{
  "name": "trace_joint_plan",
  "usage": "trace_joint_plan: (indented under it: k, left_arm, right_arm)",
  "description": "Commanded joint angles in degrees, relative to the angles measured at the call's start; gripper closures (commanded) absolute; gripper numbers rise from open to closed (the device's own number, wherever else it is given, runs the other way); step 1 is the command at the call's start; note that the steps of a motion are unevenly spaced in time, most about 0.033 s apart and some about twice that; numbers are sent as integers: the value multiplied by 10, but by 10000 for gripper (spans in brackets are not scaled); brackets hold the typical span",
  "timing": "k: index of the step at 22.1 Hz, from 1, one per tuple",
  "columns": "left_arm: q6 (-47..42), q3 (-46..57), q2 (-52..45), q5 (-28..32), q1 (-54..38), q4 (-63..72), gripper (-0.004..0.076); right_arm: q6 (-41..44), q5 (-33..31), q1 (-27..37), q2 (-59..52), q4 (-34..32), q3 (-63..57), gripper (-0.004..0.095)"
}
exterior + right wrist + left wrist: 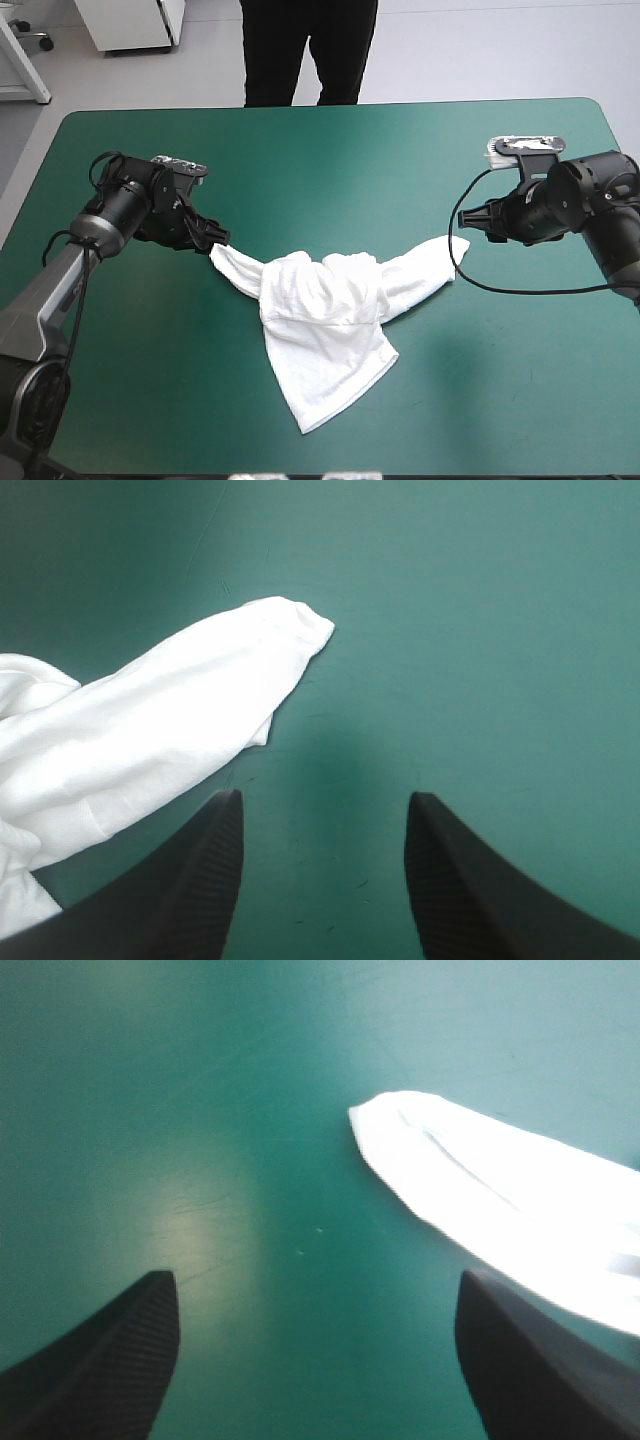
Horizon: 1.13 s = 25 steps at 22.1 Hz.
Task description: Fold the cloth
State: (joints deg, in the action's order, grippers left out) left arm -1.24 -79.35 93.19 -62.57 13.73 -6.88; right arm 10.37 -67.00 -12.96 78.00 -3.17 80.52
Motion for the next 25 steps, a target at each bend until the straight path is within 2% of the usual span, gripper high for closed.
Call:
trace_joint_plan:
  k: [1,5,11,13,14,15,17,20,21,25]
  left_arm:
    - [25,-17,8,33,-6,34,176]
    - [37,-24,64,74,-6,46,176]
    - [37,-66,156,88,-7,69,179]
    - [43,-75,174,87,-7,76,265]
    - [43,-75,178,82,-6,79,408]
    - [43,-75,178,80,-6,82,490]
    - [43,-75,178,73,-6,86,708]
    - [46,-75,178,63,-6,86,731]
    - [46,-75,178,63,-6,86,731]
    - [48,-75,178,63,-6,86,733]
  right_arm:
    - [1,17,5,-19,-3,19,440]
    - [1,16,5,-19,-2,19,440]
    - [1,15,5,-19,7,19,440]
    - [-1,15,5,-16,6,19,440]
    - [-1,13,5,-14,7,19,440]
    - [-1,12,5,-11,7,19,440]
    - [-1,9,5,-6,7,19,440]
    - [-8,-14,2,6,24,19,439]
    - [-25,-31,-6,10,43,19,439]
    - [-29,-36,-53,7,46,19,439]
